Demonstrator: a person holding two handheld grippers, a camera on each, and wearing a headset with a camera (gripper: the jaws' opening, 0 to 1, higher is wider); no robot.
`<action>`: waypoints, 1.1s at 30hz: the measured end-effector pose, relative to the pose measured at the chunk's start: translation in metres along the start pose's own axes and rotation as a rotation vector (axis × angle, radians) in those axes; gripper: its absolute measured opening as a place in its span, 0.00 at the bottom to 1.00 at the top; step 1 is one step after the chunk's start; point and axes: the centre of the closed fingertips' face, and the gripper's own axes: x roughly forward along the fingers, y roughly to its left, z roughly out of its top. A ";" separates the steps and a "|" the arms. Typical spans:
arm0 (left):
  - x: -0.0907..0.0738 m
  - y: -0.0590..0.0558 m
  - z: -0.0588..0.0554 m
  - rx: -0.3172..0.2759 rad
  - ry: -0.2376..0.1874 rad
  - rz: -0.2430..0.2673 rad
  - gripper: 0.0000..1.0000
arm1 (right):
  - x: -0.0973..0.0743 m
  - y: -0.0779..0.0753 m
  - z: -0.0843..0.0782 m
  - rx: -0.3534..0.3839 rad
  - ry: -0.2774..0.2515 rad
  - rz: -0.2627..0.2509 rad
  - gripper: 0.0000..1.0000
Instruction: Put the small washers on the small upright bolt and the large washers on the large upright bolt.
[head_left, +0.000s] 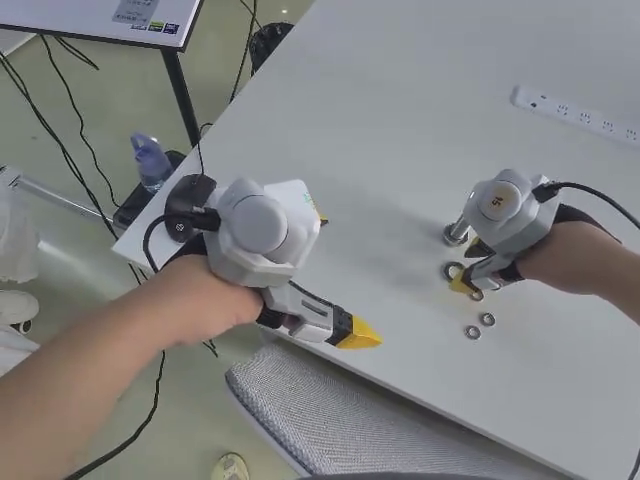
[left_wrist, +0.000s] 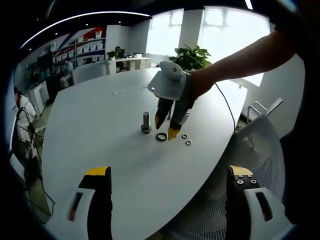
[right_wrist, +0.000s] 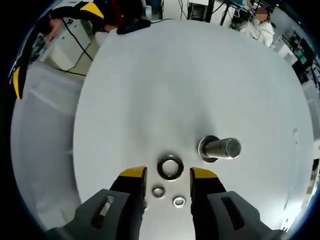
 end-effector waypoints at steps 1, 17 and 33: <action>0.000 0.000 0.000 0.000 0.001 0.000 0.95 | 0.000 -0.001 0.000 0.002 0.001 -0.003 0.35; -0.003 -0.001 -0.001 -0.004 -0.001 0.004 0.94 | 0.010 -0.004 -0.009 0.002 0.026 -0.007 0.34; -0.004 -0.005 -0.006 -0.011 0.013 0.001 0.92 | 0.010 -0.002 -0.006 -0.001 0.026 -0.010 0.33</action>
